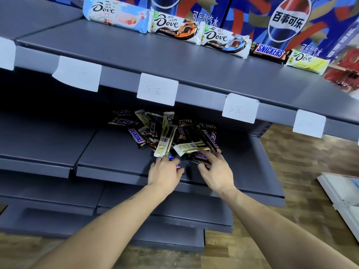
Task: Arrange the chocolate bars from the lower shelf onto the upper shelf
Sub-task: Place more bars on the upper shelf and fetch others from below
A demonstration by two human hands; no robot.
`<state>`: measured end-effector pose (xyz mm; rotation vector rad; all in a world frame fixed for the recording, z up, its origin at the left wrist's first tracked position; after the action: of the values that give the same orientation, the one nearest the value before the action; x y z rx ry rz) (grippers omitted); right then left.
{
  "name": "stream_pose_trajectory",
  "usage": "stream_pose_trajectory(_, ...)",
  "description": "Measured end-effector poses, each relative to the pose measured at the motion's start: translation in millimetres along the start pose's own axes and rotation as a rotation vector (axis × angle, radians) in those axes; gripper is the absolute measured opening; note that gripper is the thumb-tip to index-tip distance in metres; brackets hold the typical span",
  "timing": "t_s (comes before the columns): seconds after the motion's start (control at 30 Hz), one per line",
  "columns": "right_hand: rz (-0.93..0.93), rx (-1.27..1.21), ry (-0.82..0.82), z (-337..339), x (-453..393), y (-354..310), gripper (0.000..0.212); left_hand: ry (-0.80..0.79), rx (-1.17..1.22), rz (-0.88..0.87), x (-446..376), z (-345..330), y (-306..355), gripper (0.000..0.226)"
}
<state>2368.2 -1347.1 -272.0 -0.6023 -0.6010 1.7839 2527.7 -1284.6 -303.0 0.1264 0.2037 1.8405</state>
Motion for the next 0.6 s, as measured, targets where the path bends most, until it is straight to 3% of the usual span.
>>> stream_pose_trajectory(0.17,0.042,-0.074,0.004,-5.3,-14.5,-13.6,0.047,-0.015,-0.048,0.053,-5.3,-2.1,-17.6,0.070)
stream_pose_trajectory(0.47,-0.045,0.064,-0.085,-11.8,-7.6,22.4,0.047,-0.068,-0.142,0.069,-17.9,-4.4,-28.6,0.093)
stream_pose_trajectory(0.6,-0.067,0.063,-0.094,-12.6,-9.0,34.1,0.046,-0.080,-0.060,-0.026,-22.3,-4.1,-24.1,0.081)
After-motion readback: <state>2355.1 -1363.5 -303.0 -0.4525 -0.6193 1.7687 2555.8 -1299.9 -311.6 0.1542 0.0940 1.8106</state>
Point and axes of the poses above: each hand's wrist, its own x-axis away from the middle knuckle, its own z-axis out of the back of the hand, y = z × x, the point moved 9 cm from there along -x, towards the middle knuckle, and after that the axes turned 11 degrees about -x, right-handed, at the moved point
